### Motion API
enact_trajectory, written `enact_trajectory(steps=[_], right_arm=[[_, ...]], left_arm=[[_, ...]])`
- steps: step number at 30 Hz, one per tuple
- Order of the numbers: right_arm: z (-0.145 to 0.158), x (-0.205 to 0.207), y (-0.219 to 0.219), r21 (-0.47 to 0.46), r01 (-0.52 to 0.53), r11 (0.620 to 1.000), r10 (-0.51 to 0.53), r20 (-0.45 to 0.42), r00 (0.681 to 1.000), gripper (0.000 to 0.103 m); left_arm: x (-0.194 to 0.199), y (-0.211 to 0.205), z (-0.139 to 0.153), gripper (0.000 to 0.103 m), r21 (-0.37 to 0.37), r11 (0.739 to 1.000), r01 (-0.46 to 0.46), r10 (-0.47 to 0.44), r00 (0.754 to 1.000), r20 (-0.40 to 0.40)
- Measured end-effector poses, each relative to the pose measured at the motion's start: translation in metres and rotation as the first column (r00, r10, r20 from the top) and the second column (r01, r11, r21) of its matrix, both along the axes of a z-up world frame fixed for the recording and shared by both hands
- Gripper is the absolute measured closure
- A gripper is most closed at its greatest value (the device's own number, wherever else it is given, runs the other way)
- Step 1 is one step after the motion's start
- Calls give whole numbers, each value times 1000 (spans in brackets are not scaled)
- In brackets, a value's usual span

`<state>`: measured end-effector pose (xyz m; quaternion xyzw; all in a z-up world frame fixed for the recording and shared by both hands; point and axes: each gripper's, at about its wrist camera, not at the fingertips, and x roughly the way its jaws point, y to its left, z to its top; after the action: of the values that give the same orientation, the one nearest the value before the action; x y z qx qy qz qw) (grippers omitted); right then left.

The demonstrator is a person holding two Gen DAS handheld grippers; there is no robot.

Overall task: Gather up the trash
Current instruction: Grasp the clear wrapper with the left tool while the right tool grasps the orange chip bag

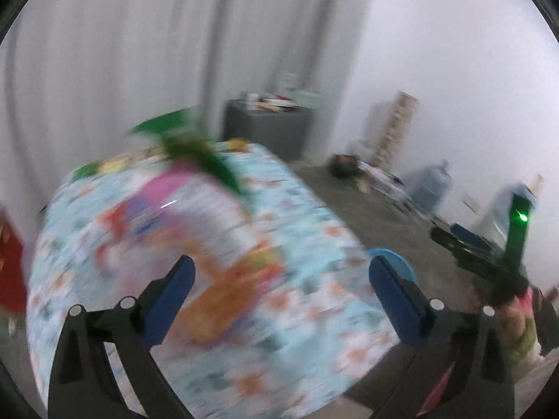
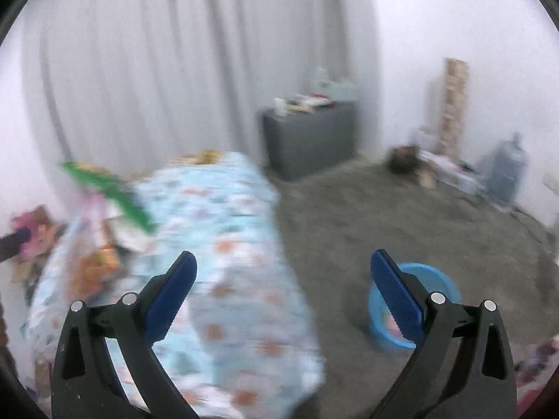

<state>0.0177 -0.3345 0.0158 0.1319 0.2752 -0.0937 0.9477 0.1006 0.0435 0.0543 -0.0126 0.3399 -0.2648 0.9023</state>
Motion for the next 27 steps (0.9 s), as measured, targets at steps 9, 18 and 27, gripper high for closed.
enact_trajectory(steps=[9, 18, 27], right_arm=[[-23, 66, 80, 331, -217, 919, 263, -102, 959, 29], [-7, 104, 111, 336, -294, 895, 337, -75, 939, 47], [-15, 118, 123, 350, -324, 879, 380, -105, 919, 48]], left_arm=[[-5, 69, -56, 5, 69, 985, -158, 159, 987, -10], [46, 55, -95, 6, 56, 980, -193, 195, 980, -43], [64, 42, -121, 31, 138, 969, -203, 211, 976, -49]])
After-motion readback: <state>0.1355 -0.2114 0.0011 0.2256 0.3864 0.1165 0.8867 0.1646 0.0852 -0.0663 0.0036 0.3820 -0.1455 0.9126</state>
